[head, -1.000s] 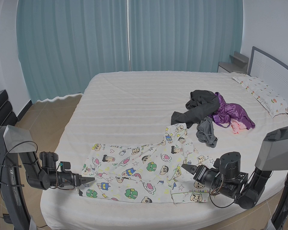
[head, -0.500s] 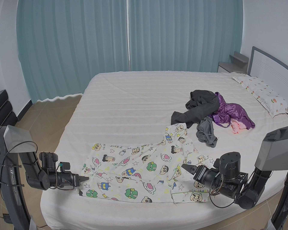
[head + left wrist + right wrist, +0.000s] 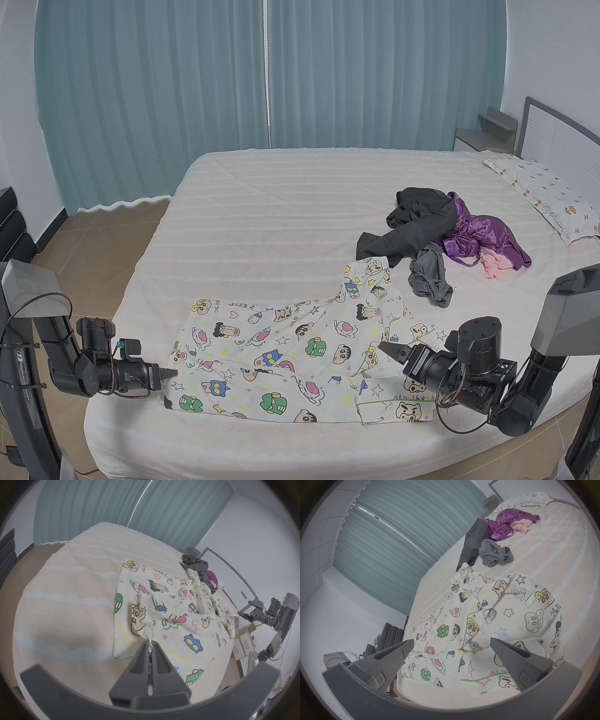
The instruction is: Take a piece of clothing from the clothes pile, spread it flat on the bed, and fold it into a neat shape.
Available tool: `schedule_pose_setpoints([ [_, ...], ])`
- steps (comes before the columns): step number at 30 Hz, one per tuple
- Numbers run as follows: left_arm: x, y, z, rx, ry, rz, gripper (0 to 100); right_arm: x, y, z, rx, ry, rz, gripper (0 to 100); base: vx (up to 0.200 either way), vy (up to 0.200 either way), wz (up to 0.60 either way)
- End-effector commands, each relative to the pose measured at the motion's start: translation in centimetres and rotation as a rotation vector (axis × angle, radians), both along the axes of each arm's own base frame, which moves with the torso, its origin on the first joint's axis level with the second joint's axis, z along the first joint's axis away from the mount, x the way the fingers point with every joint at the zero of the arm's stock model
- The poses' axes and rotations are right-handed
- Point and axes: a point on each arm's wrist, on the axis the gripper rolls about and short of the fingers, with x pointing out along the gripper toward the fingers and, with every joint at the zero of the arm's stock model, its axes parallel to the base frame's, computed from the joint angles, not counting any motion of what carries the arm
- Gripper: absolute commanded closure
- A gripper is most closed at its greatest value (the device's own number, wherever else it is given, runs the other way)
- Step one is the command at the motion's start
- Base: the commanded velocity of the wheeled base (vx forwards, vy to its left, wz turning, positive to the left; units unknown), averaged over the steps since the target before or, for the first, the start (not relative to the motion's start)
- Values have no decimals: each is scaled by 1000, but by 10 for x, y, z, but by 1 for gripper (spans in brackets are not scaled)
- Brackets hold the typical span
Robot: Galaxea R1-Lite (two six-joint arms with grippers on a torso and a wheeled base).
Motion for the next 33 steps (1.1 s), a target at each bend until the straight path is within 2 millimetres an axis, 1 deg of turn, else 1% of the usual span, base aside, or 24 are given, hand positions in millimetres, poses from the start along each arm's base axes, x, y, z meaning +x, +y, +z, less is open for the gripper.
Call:
schedule_pose_setpoints([
  [1, -2, 0, 13, 8, -15, 7, 100, 0, 0, 0, 0, 1, -1, 0, 0, 0, 0],
  [3, -3, 1, 15, 20, 6, 22, 100, 0, 0, 0, 0, 1, -1, 0, 0, 0, 0],
  [12, -7, 2, 16, 28, 43, 21, 100, 0, 0, -2, -3, 5, -2, 0, 0, 0, 0],
  [16, -10, 3, 20, 34, 56, 15, 100, 1, 0, -2, -3, 5, -2, 0, 0, 0, 0],
  [17, -11, 3, 25, 36, 61, 15, 100, 1, -1, -2, -1, 2, -4, 0, 0, 0, 0],
  [24, -12, 5, 32, 44, 87, 25, 100, 1, -1, -2, -1, 2, -4, 0, 0, 0, 0],
  [28, -14, 5, 34, 95, 128, 18, 100, 1, -1, -2, -2, 3, -4, 0, 0, 0, 0],
  [33, -15, 6, 33, 163, 178, 13, 100, 1, -1, -2, -2, 3, -4, 0, 0, 0, 0],
])
